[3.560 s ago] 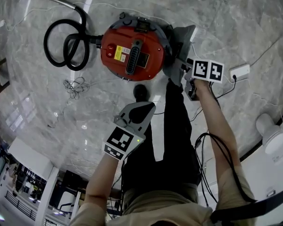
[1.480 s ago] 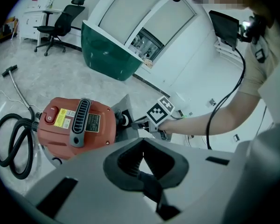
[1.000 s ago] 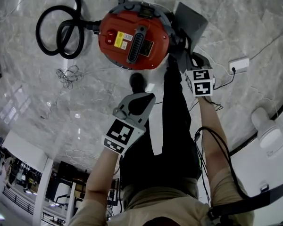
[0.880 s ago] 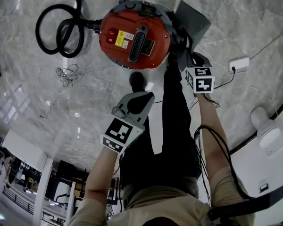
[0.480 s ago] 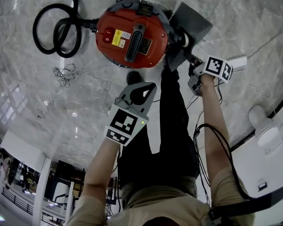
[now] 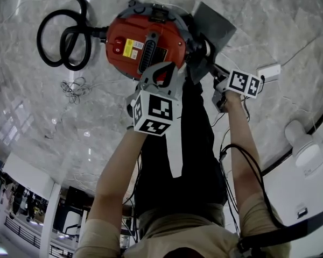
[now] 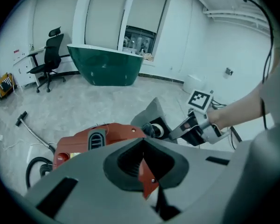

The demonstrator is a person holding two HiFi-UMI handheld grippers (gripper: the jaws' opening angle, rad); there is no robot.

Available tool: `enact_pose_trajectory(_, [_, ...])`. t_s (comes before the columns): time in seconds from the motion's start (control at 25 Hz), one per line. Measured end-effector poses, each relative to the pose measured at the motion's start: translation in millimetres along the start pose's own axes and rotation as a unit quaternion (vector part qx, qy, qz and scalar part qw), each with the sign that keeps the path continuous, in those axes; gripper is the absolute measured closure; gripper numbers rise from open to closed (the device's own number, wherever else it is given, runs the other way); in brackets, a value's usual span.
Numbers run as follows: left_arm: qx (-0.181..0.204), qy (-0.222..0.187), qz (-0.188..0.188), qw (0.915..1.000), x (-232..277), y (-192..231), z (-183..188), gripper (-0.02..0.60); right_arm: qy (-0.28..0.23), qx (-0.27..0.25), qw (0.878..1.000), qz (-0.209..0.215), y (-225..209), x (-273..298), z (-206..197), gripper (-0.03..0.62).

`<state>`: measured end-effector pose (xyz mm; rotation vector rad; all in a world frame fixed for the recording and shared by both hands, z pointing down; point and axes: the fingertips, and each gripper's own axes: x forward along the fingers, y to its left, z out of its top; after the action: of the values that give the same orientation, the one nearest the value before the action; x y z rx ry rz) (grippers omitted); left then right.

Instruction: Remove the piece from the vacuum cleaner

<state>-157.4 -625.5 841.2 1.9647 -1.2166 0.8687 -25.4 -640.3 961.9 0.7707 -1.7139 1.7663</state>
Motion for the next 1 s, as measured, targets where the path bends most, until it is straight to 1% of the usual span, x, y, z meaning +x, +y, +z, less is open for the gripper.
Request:
enact_pose_trajectory(0.04, [0.004, 0.007, 0.005, 0.9999, 2, 6, -3, 0.577, -0.008, 0.022, 1.000, 0.021, -1, 0, 0, 0.562])
enact_pose_trajectory(0.08, [0.009, 0.015, 0.009, 0.9998, 4, 11, -7, 0.577, -0.006, 0.000, 1.000, 0.020, -2, 0, -1, 0.560])
enact_pose_trajectory(0.12, [0.013, 0.024, 0.010, 0.9996, 6, 15, -11, 0.577, 0.005, -0.073, 0.997, -0.009, -4, -1, -1, 0.560])
enact_pose_trajectory(0.16, [0.017, 0.032, 0.011, 0.9993, 9, 18, -15, 0.577, 0.024, -0.180, 0.982, -0.059, -7, -2, -1, 0.565])
enact_pose_trajectory(0.2, [0.020, 0.039, 0.011, 0.9990, 11, 20, -18, 0.577, 0.042, -0.281, 0.952, -0.113, -10, -3, -1, 0.569])
enact_pose_trajectory(0.24, [0.022, 0.043, 0.011, 0.9988, 12, 21, -20, 0.577, 0.050, -0.332, 0.930, -0.148, -13, -3, 0, 0.571])
enact_pose_trajectory(0.28, [0.025, 0.044, 0.011, 0.9987, 13, 22, -21, 0.577, 0.044, -0.318, 0.935, -0.153, -14, -3, 0, 0.571])
enact_pose_trajectory(0.32, [0.028, 0.045, 0.012, 0.9986, 14, 22, -21, 0.577, 0.029, -0.268, 0.953, -0.141, -14, -3, 1, 0.571])
enact_pose_trajectory(0.36, [0.030, 0.045, 0.012, 0.9985, 14, 21, -20, 0.577, 0.019, -0.240, 0.961, -0.134, -15, -4, 3, 0.571])
enact_pose_trajectory(0.4, [0.030, 0.045, 0.012, 0.9985, 15, 20, -20, 0.577, 0.018, -0.262, 0.954, -0.143, -15, -4, 3, 0.571])
enact_pose_trajectory(0.48, [0.027, 0.045, 0.010, 0.9986, 15, 20, -20, 0.577, 0.035, -0.368, 0.912, -0.180, -17, -4, 4, 0.571])
enact_pose_trajectory(0.52, [0.028, 0.046, 0.008, 0.9985, 15, 20, -21, 0.577, 0.038, -0.389, 0.902, -0.187, -18, -4, 4, 0.571])
enact_pose_trajectory(0.56, [0.030, 0.047, 0.007, 0.9984, 15, 20, -21, 0.577, 0.036, -0.382, 0.904, -0.186, -19, -4, 4, 0.571])
enact_pose_trajectory(0.68, [0.035, 0.051, 0.006, 0.9981, 15, 19, -22, 0.577, 0.017, -0.321, 0.930, -0.177, -21, -5, 6, 0.571])
enact_pose_trajectory(0.72, [0.035, 0.052, 0.005, 0.9980, 15, 19, -22, 0.577, 0.005, -0.291, 0.942, -0.169, -22, -5, 7, 0.571])
enact_pose_trajectory(0.8, [0.036, 0.054, 0.005, 0.9979, 15, 19, -23, 0.577, -0.030, -0.207, 0.968, -0.141, -25, -4, 10, 0.571])
enact_pose_trajectory(0.84, [0.037, 0.055, 0.006, 0.9978, 15, 19, -23, 0.577, -0.047, -0.163, 0.977, -0.129, -27, -4, 13, 0.571])
enact_pose_trajectory(0.88, [0.037, 0.056, 0.006, 0.9977, 15, 19, -23, 0.577, -0.060, -0.130, 0.982, -0.124, -31, -4, 17, 0.571])
enact_pose_trajectory(0.92, [0.037, 0.057, 0.006, 0.9977, 15, 18, -23, 0.577, -0.064, -0.120, 0.982, -0.129, -35, -4, 22, 0.571])
enact_pose_trajectory(0.96, [0.036, 0.056, 0.004, 0.9978, 15, 17, -23, 0.577, -0.058, -0.135, 0.979, -0.139, -37, -6, 26, 0.571])
enact_pose_trajectory(1.0, [0.033, 0.053, 0.003, 0.9980, 15, 16, -23, 0.577, -0.046, -0.168, 0.974, -0.148, -37, -7, 28, 0.571])
